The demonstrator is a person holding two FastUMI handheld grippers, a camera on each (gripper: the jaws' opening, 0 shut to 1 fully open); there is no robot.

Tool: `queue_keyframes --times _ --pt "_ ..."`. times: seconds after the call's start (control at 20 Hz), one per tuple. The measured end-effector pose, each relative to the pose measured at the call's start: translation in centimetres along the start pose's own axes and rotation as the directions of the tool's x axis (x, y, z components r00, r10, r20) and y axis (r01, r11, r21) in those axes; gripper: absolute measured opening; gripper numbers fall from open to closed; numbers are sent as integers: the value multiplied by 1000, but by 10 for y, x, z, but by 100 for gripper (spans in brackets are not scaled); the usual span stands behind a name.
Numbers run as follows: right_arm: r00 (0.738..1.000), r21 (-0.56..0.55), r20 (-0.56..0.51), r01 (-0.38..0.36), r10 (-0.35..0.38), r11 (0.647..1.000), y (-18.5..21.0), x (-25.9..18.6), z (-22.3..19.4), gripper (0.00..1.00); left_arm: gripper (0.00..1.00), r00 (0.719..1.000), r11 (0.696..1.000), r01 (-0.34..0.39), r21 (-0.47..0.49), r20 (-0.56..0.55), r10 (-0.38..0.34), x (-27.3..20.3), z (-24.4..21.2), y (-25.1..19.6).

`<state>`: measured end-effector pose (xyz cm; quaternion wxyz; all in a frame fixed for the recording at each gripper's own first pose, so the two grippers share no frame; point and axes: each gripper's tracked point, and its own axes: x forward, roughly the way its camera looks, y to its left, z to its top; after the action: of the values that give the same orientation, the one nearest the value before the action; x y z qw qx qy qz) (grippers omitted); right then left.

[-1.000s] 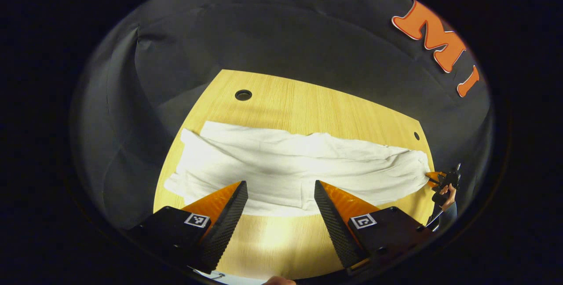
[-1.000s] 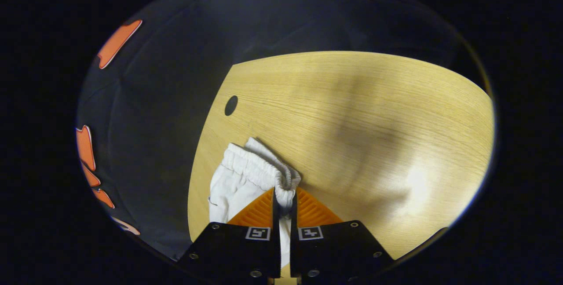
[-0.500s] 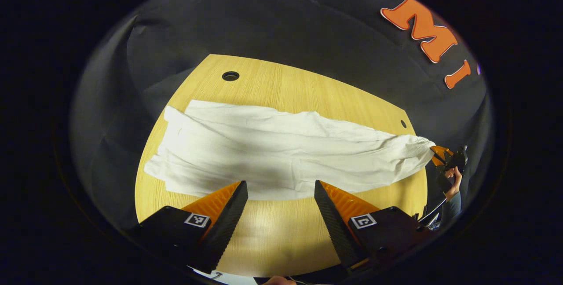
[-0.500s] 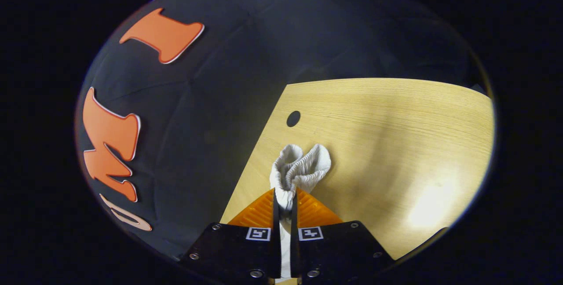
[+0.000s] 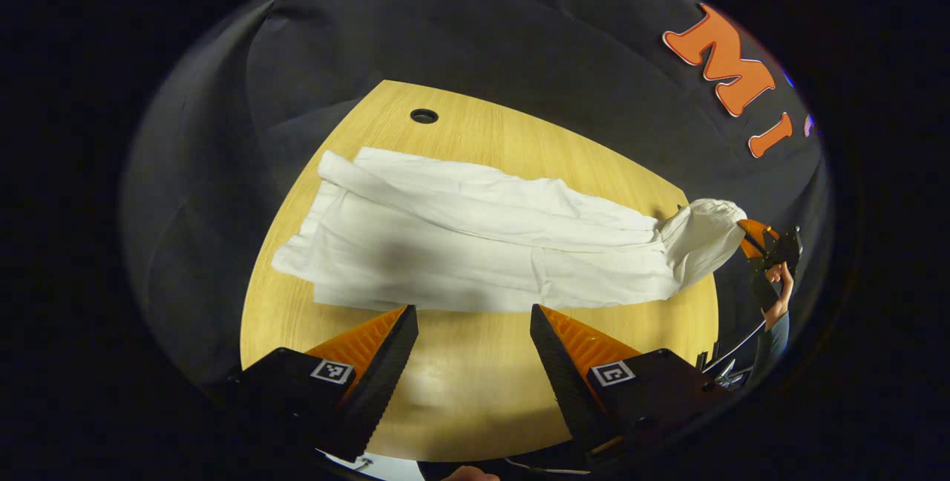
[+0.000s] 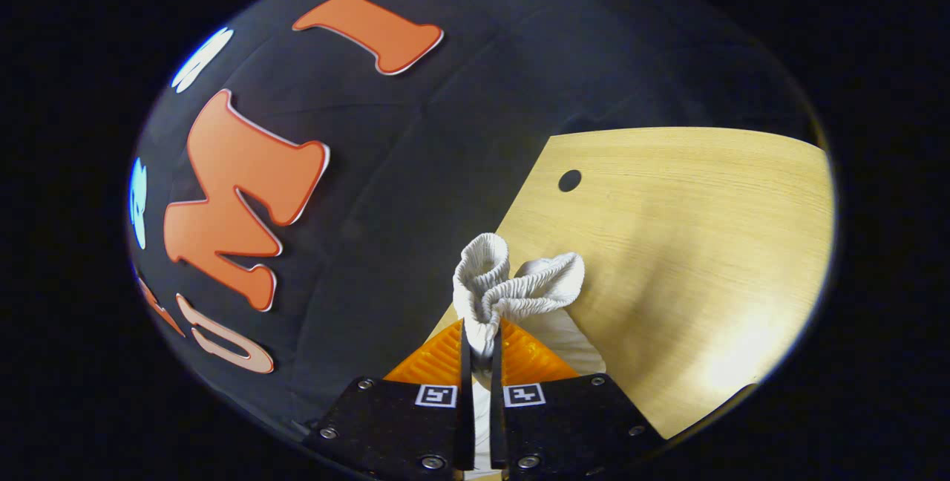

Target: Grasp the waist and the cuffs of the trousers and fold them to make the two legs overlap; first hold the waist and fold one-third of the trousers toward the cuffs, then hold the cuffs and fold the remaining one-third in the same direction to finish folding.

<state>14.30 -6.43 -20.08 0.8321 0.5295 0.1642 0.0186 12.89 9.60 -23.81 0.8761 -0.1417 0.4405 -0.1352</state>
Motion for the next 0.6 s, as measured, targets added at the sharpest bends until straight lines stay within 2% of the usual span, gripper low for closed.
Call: queue_keyframes --times 0.35,0.45,0.6 --pt "997 -51 -44 -73 71 996 1 0 -4 8 100 1000 997 -19 -73 15 21 -12 -7 61" --pt "995 -81 -59 -85 81 993 0 -1 -5 8 100 999 995 -45 -92 12 46 -16 -9 76" --pt "991 -121 -99 -101 89 988 -3 -3 -7 8 100 998 989 -53 -136 10 55 -18 -9 84"
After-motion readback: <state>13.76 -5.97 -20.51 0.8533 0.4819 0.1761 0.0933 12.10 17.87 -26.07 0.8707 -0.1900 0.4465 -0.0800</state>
